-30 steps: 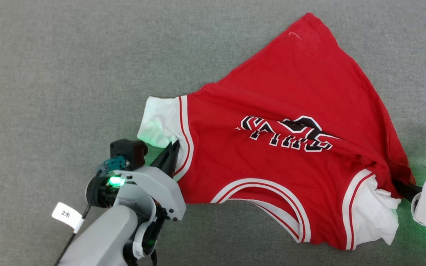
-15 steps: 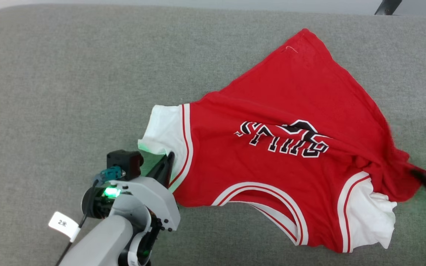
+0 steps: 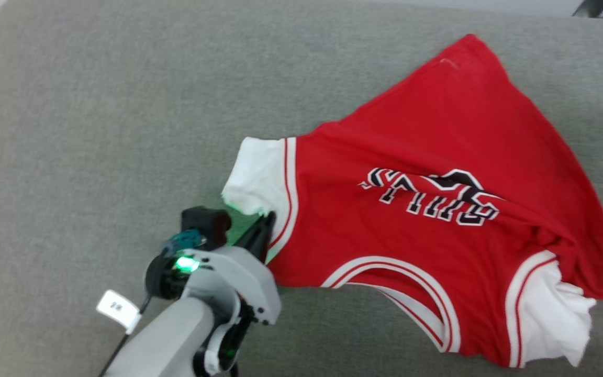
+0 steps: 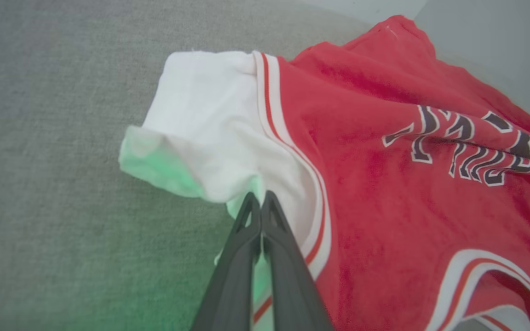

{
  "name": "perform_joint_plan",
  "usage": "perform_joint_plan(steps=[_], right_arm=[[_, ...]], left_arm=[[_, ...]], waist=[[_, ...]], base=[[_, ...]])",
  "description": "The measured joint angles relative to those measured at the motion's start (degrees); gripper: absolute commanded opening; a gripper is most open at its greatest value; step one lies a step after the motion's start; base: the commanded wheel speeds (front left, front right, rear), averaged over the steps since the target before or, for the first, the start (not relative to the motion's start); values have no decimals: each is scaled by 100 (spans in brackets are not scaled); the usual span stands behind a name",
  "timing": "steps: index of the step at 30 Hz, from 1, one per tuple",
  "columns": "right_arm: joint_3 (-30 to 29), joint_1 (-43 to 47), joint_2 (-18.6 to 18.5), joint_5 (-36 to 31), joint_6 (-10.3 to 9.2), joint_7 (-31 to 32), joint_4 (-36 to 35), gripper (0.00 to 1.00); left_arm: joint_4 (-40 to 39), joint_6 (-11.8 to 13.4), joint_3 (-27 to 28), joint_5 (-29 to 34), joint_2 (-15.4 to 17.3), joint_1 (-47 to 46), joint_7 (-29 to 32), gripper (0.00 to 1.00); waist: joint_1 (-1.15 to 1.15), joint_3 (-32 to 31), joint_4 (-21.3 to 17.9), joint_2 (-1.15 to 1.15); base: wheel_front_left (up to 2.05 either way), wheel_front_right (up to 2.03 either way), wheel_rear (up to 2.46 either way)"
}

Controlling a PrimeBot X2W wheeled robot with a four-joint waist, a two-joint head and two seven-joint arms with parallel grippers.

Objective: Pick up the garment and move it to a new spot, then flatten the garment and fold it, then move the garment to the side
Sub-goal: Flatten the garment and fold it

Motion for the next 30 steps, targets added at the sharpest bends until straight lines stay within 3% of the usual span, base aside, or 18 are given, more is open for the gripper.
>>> perform_joint_plan(steps=[4, 12, 20, 30], right_arm=[[625, -857, -176, 204, 0, 200, 859, 100], [1628, -2681, -335, 1035, 0, 1624, 2627, 100], [2023, -3719, -271, 1005, 0, 2677, 4144, 100], [1842, -4254, -82, 454, -7, 3118, 5606, 100]], left_arm=[[148, -133, -111, 42, -188, -193, -20, 0], [565, -488, -388, 142, -691, -624, -145, 0], [1010, -793, -603, 194, -1223, -943, -343, 0], [1393, -1045, -822, 203, -1692, -1230, -558, 0]], waist=[[0, 99, 188, 0], [0, 362, 692, 0], [0, 659, 1283, 0], [0, 1017, 1941, 0]], base=[[0, 0, 0], [0, 0, 0], [0, 0, 0], [0, 0, 0]])
